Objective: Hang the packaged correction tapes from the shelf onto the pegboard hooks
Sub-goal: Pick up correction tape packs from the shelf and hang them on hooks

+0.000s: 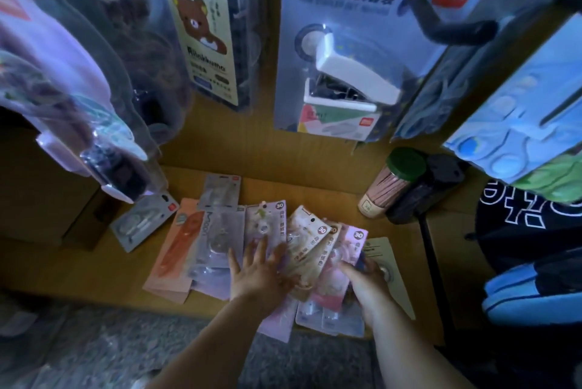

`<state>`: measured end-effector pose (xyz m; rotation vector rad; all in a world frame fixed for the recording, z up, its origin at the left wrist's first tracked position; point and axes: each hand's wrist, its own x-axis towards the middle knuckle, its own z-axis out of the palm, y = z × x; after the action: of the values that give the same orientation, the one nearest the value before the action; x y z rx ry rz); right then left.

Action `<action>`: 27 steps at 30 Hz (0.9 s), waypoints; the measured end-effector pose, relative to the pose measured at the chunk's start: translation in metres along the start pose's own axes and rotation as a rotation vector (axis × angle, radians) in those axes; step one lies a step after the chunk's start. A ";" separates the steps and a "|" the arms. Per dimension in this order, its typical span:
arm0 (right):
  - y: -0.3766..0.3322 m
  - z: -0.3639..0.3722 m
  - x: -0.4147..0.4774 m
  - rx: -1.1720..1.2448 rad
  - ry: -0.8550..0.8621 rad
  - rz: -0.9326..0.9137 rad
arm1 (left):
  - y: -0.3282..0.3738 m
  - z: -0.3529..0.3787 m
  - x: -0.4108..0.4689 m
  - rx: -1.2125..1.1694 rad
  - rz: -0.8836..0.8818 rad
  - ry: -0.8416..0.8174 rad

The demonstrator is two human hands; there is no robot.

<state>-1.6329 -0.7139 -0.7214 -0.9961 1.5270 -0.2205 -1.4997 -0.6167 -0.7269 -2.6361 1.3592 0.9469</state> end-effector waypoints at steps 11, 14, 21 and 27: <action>0.004 0.004 0.008 0.018 0.015 -0.130 | 0.012 0.015 -0.007 -0.175 0.095 0.011; 0.005 0.007 0.009 0.030 0.051 -0.201 | 0.018 0.018 -0.008 -0.256 0.141 0.010; -0.002 0.009 0.004 0.086 0.111 -0.228 | 0.017 0.017 -0.008 -0.355 0.092 0.104; -0.006 -0.005 -0.001 0.140 0.034 -0.170 | 0.007 0.014 -0.006 -0.557 -0.016 0.186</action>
<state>-1.6343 -0.7193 -0.7156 -1.0142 1.4376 -0.4608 -1.5149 -0.6126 -0.7330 -3.2022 1.2452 1.2625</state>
